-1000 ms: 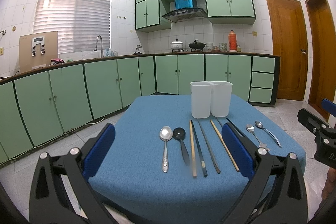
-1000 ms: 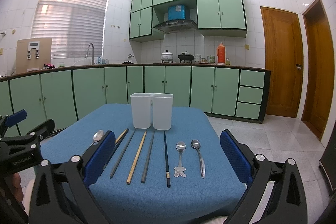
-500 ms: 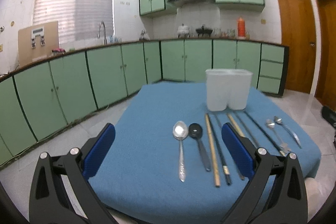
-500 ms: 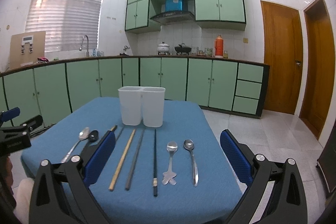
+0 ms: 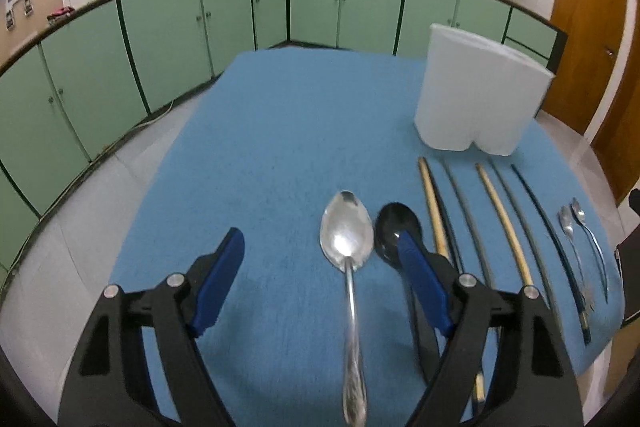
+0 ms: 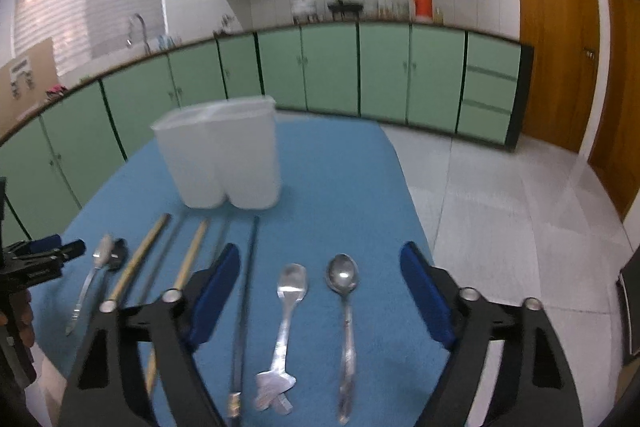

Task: Organize utensils
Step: 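Move left tool to the large silver spoon while right tool approaches another silver spoon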

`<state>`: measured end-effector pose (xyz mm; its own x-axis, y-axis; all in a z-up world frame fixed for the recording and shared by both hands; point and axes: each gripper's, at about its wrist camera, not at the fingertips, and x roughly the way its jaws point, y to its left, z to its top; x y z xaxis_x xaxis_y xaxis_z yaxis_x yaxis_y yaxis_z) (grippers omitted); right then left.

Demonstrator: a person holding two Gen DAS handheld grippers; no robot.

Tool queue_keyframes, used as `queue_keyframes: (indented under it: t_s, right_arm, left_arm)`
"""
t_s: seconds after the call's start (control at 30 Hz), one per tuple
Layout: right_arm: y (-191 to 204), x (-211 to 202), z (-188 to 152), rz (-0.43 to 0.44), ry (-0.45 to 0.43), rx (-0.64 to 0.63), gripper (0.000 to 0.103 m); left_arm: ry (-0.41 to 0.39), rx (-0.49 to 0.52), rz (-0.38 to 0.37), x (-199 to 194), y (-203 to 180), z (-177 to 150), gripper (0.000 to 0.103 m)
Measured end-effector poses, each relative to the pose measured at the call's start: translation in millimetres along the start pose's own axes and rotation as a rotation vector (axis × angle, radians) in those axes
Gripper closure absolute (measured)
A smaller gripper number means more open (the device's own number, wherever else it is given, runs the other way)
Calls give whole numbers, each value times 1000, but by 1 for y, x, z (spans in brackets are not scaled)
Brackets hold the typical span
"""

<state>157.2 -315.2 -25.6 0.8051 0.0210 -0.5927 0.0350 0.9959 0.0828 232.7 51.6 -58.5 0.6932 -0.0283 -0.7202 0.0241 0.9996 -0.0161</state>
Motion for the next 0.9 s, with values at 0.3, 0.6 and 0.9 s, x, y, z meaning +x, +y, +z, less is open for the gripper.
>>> queue_keyframes:
  t_s: [0.3,0.6,0.9]
  right_arm:
    - [-7,55,5,4,193,-85,40]
    - [-9,71,4,17,252,-147,52]
    - [-19,88,0,38,291,-148,63]
  left_arm:
    - [86,2,-2,34,0,17,26]
    - [112,21,10,48,-4,18,26]
    - [123,33,14,56,-4,17,28]
